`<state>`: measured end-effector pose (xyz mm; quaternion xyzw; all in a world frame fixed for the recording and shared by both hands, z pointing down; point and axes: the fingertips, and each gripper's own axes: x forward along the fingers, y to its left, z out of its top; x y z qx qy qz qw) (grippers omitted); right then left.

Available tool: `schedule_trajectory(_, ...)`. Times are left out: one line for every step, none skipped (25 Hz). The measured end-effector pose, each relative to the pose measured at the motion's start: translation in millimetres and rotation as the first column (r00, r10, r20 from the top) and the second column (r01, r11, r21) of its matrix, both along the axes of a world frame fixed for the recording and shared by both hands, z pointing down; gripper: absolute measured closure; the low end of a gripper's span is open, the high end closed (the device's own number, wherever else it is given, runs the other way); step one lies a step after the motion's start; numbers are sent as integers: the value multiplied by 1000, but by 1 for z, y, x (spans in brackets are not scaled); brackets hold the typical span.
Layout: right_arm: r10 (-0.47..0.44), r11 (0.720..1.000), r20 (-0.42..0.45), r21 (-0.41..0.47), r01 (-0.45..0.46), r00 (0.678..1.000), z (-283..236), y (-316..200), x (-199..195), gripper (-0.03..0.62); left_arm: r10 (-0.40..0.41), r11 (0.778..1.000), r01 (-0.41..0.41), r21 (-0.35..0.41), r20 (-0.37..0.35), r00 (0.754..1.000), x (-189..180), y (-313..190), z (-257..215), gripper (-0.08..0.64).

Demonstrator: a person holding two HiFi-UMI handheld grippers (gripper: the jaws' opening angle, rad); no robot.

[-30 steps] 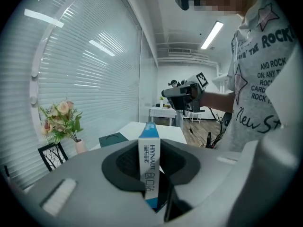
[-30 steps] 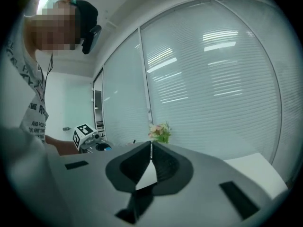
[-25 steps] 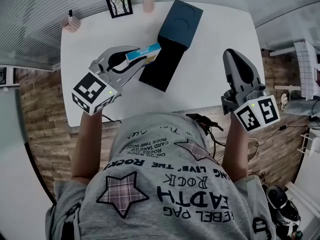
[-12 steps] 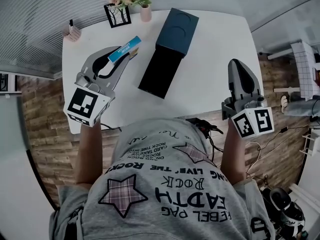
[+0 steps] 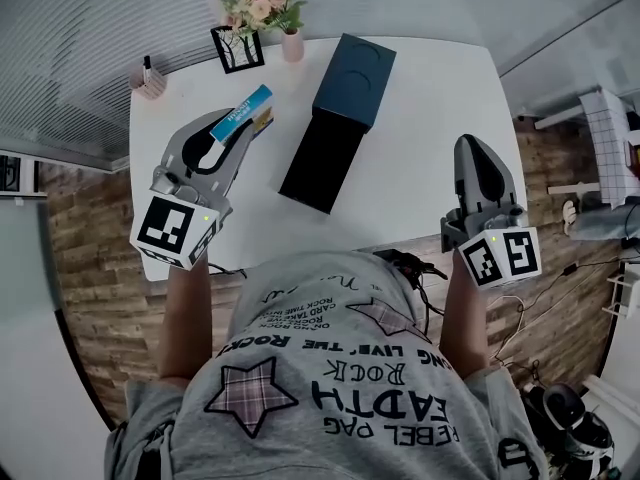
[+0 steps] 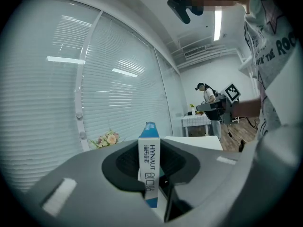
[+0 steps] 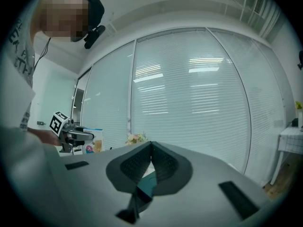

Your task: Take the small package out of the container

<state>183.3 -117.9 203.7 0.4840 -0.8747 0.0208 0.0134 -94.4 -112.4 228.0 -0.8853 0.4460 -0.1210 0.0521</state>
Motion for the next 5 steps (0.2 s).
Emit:
schedule_trajectory(0, 1000, -4, 0, 0, 1000, 0, 0, 0, 577, -2, 1000, 2, -1, -8, 1000, 0, 0, -2, 471)
schedule_trajectory(-1, 1000, -6, 0, 1, 1000, -1, 0, 0, 578, -4, 1000, 4, 0, -14, 1000, 1, -1, -3, 471)
schedule_trajectory(-1, 1000, -8, 1, 1, 1000, -2, 0, 0, 578, -7, 1000, 7, 1, -18, 1000, 1, -1, -5, 471)
schedule_trajectory(-2, 1000, -10, 2, 2, 1000, -3, -1, 0, 578, -11, 1000, 11, 3, -21, 1000, 1, -2, -7, 471)
schedule_trajectory(-2, 1000, -11, 4, 2, 1000, -4, -2, 0, 578, -16, 1000, 16, 5, -24, 1000, 1, -3, -9, 471)
